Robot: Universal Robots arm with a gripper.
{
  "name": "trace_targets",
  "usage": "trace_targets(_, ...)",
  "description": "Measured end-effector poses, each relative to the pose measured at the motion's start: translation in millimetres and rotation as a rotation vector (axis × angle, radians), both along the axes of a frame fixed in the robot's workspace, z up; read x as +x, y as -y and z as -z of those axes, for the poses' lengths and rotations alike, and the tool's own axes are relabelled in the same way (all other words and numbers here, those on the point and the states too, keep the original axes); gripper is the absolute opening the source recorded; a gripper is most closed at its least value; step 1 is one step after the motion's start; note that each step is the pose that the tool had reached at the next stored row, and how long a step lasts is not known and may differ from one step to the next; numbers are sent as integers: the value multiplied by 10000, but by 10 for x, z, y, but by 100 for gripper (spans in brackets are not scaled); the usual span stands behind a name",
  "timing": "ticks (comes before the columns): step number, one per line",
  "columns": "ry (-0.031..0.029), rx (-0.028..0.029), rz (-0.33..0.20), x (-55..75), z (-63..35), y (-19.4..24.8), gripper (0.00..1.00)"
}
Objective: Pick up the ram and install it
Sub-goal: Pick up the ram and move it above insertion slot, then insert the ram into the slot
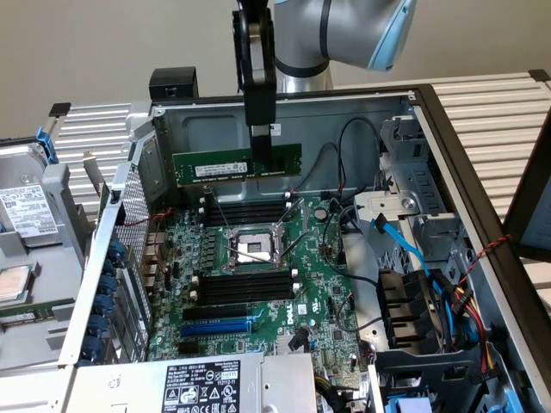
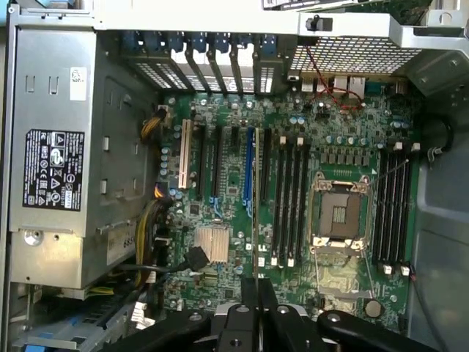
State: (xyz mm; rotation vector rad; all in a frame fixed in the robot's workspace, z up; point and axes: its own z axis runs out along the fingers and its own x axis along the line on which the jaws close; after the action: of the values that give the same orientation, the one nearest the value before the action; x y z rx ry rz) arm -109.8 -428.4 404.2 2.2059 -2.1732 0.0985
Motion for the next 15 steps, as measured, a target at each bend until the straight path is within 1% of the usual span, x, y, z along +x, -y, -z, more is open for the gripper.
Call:
trace_targets(2, 0, 0, 1, 0, 0, 0, 13)
trace_targets(3, 3, 3, 0, 10, 2, -11, 13)
trace_targets(6, 1, 1, 0, 62, 1, -82, 13)
trace_targets(8, 0, 1, 0, 85, 2, -138, 13)
trace_targets(9, -1, -2, 0, 88, 1, -148, 13)
trace_targets(15, 4, 1, 0, 87, 3, -148, 13)
